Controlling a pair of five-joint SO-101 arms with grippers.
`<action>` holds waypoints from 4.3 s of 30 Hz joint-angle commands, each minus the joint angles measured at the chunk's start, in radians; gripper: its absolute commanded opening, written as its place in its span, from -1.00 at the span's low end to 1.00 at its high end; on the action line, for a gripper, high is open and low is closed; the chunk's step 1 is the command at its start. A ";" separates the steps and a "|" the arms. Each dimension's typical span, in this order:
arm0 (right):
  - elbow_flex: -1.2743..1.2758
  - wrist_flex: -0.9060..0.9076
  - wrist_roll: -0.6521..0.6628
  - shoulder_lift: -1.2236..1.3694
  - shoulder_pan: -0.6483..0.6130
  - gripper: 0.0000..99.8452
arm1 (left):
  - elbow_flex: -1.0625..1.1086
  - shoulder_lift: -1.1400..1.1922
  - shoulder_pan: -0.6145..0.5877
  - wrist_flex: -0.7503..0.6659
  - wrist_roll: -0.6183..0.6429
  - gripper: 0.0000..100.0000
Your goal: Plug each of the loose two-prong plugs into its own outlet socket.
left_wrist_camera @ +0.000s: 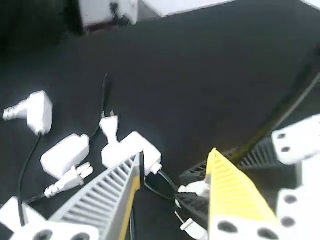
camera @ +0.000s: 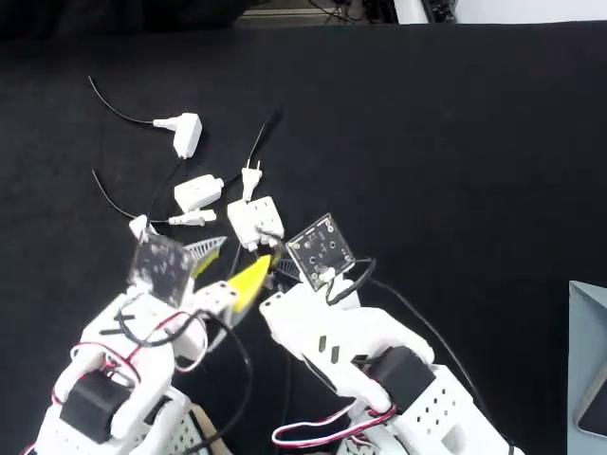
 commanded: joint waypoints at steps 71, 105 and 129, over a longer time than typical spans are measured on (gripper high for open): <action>-0.002 0.005 0.037 -0.010 0.284 -0.97 | -1.046 1.923 -0.321 0.051 0.308 -0.92; -0.001 0.006 0.037 -0.010 0.284 -0.97 | -1.148 1.274 -0.318 0.591 -0.104 -0.94; -0.001 0.006 0.037 -0.010 0.287 -0.97 | -0.460 1.238 -0.119 0.077 -0.281 -0.67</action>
